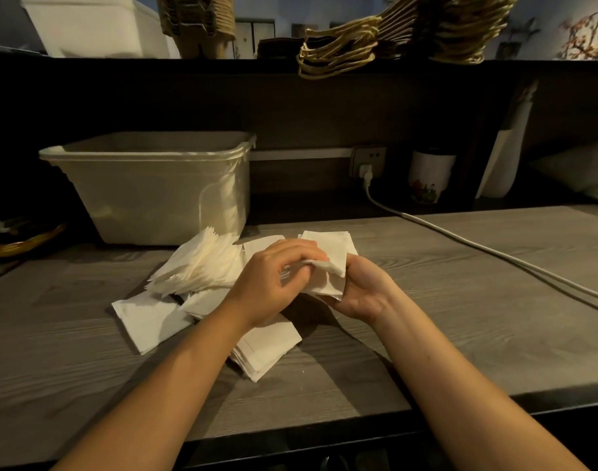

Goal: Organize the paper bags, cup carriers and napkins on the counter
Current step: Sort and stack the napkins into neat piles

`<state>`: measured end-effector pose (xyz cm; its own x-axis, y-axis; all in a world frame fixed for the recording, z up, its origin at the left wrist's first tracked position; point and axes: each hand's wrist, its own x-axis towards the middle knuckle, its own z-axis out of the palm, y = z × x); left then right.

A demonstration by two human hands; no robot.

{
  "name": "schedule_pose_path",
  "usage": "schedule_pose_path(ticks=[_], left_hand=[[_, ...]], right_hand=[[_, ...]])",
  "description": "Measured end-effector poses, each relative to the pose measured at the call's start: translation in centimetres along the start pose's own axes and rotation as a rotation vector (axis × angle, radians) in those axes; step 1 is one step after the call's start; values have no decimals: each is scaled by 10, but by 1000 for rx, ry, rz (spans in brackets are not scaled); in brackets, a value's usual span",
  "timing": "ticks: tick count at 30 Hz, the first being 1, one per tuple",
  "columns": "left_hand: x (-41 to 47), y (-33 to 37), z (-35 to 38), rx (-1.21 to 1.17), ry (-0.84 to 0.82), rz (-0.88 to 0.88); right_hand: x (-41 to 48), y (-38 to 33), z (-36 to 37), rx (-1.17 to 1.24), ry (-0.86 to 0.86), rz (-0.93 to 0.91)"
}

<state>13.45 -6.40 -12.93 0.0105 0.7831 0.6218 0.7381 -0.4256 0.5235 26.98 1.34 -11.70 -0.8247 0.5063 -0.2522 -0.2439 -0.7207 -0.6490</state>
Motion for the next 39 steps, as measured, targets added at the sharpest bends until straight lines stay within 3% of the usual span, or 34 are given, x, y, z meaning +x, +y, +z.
schedule_pose_path(ticks=[9, 17, 24, 31, 39], left_hand=[[-1, -5, 1, 134, 0, 21], [-2, -1, -1, 74, -68, -1], [-2, 0, -1, 133, -117, -18], [-3, 8, -4, 104, -171, -147], [-3, 8, -2, 122, -225, -163]], right_hand=[[-2, 0, 1, 53, 4, -7], [-1, -1, -1, 88, 12, -35], [-2, 0, -2, -39, 54, -47], [-2, 1, -2, -43, 91, -66], [-2, 3, -3, -73, 122, -76]])
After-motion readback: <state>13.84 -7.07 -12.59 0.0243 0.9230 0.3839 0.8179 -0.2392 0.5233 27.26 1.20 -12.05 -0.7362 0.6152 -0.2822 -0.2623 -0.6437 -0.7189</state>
